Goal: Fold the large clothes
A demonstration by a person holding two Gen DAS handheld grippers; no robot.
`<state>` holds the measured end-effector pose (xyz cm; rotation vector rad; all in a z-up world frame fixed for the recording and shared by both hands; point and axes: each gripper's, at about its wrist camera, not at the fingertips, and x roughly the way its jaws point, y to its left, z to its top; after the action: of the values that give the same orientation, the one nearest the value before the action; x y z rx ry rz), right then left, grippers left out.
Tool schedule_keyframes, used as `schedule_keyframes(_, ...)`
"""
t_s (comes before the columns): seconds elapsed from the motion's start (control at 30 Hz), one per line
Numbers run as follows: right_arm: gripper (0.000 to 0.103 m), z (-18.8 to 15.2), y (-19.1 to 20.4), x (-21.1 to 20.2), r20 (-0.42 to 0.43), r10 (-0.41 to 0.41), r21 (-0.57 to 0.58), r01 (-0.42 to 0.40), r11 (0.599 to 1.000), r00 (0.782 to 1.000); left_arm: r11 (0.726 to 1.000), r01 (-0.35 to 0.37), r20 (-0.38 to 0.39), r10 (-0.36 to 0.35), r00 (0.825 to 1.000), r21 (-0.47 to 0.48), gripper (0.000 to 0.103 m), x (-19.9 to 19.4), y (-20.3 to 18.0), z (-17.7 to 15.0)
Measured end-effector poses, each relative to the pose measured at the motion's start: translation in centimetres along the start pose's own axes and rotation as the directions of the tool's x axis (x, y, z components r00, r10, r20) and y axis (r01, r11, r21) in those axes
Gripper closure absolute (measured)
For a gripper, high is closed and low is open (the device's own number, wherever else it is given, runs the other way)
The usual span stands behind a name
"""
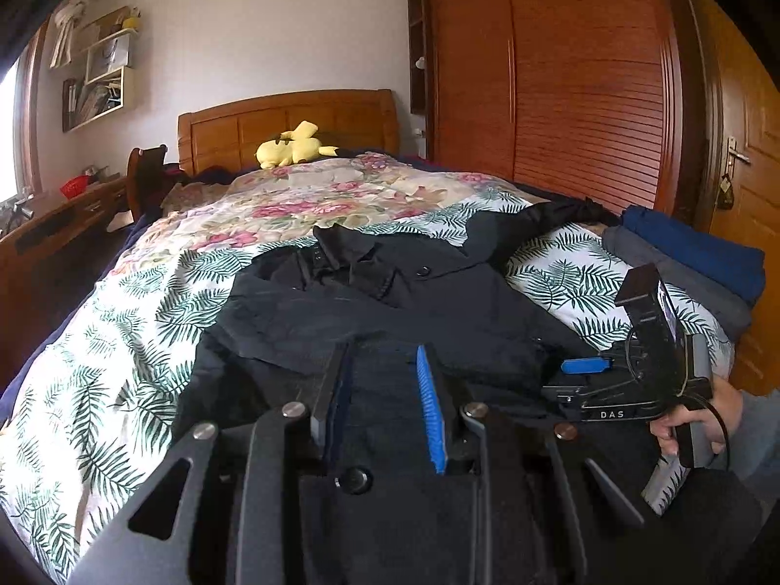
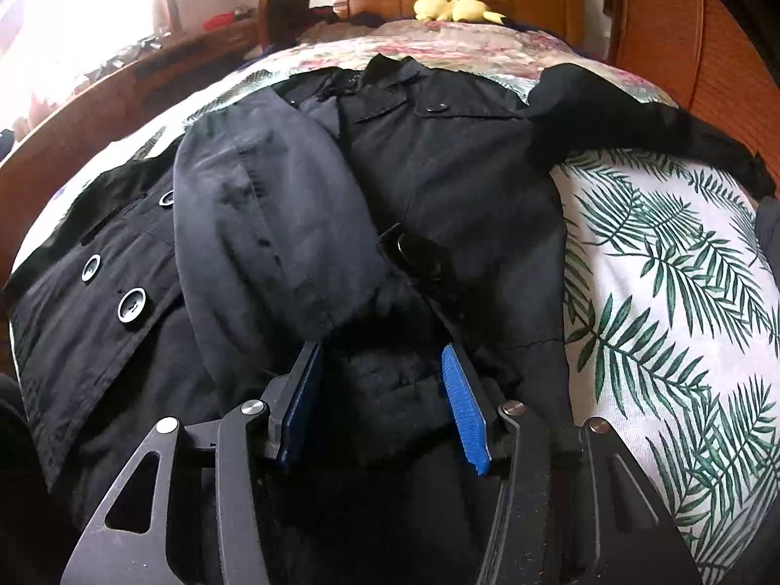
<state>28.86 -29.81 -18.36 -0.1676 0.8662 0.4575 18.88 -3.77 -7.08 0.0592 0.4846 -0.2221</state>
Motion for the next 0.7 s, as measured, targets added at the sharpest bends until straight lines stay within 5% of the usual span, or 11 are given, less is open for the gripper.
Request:
schedule_keyframes(0.4,0.049,0.8,-2.0,-4.6,0.113,0.093,0.0,-0.094,0.996,0.989,1.0,0.008,-0.036,-0.008,0.999,-0.004,0.078,2.1,-2.9,1.0)
schedule_keyframes(0.57,0.028,3.4,-6.0,-6.4,0.181,0.037,0.032,-0.044,0.999,0.983,1.0,-0.008,-0.04,0.009,0.999,0.01,0.078,4.0,-2.8,1.2)
schedule_keyframes(0.7,0.026,6.0,-10.5,-5.2,0.184,-0.015,0.095,-0.002,0.995,0.983,1.0,-0.006,-0.044,0.006,0.999,0.007,0.078,6.4,-1.8,1.3)
